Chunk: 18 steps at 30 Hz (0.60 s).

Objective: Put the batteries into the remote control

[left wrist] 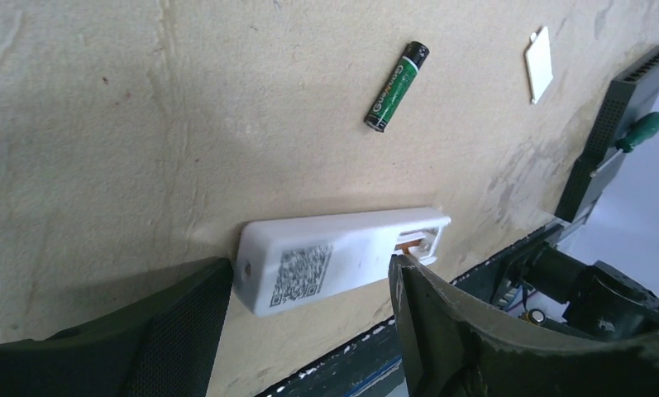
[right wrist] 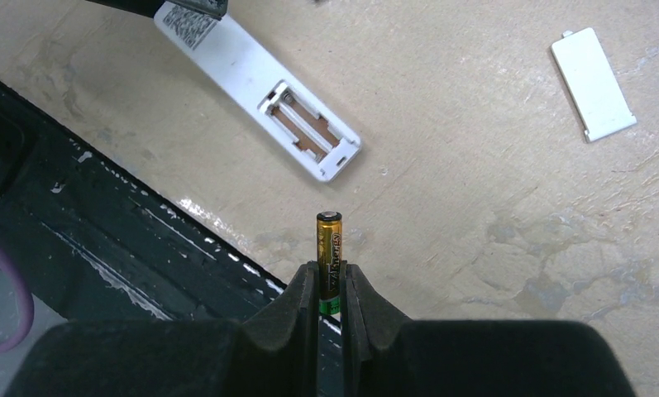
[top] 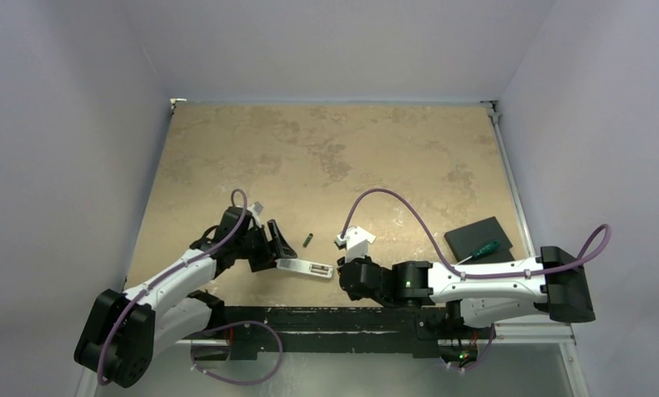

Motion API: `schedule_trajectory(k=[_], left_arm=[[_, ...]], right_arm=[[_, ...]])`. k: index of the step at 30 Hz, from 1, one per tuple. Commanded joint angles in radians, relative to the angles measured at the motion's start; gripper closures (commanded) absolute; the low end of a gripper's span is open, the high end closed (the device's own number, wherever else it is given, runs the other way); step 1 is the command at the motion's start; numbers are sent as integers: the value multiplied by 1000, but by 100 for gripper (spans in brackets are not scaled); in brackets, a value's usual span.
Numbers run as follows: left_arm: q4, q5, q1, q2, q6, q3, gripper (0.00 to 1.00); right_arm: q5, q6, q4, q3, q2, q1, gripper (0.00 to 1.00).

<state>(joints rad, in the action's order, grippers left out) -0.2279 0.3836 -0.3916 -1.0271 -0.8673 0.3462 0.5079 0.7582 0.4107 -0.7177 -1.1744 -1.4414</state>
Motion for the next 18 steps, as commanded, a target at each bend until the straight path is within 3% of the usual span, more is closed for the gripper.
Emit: schedule_trajectory(k=[1, 18], left_arm=[[-79, -75, -15, 18, 44, 73, 31], [-27, -117, -113, -33, 18, 83, 37]], right_arm=[[41, -7, -4, -32, 16, -4, 100], [29, 5, -2, -11, 26, -4, 100]])
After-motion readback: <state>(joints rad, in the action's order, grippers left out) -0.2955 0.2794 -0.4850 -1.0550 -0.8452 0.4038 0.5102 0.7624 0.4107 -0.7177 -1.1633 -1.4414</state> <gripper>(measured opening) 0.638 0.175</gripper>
